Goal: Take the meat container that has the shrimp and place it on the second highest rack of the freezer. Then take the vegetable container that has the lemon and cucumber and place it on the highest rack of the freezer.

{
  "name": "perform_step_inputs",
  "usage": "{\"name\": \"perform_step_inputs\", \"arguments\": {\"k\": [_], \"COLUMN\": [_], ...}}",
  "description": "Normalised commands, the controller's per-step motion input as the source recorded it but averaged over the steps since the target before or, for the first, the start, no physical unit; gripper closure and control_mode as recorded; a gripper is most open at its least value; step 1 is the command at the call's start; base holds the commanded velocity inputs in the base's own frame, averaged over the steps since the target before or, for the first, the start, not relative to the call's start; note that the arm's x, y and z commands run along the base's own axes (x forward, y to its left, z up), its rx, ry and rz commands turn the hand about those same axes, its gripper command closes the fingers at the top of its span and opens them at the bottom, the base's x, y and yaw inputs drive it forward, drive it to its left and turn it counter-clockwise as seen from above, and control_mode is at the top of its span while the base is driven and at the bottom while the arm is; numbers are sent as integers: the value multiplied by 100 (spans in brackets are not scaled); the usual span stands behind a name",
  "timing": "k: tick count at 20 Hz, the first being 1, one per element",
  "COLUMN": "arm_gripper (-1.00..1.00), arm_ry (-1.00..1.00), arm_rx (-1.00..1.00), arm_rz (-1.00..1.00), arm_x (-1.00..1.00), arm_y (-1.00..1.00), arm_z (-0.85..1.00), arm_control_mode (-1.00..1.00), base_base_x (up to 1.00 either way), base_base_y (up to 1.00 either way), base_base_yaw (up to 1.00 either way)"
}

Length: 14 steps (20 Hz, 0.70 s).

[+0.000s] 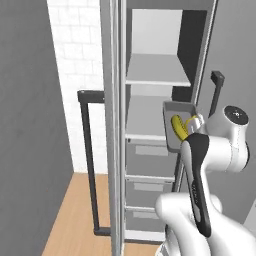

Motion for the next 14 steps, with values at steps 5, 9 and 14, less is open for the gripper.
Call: {"name": "perform_step_inputs", "arguments": {"k": [5,9,14], "arm_gripper": [100,100,100], "arm_ry": [0,0,0], "arm_rx": [0,0,-2], "arm_rz": [0,0,0], "arm_x": [0,0,5], "arm_y": [0,0,10], "arm_z": [0,0,0], "arm_control_mode": [100,100,-100], "base_base_x": [15,23,17], "base_base_y": [17,30,41], "base_base_yaw": [-25,-23,-9]}}
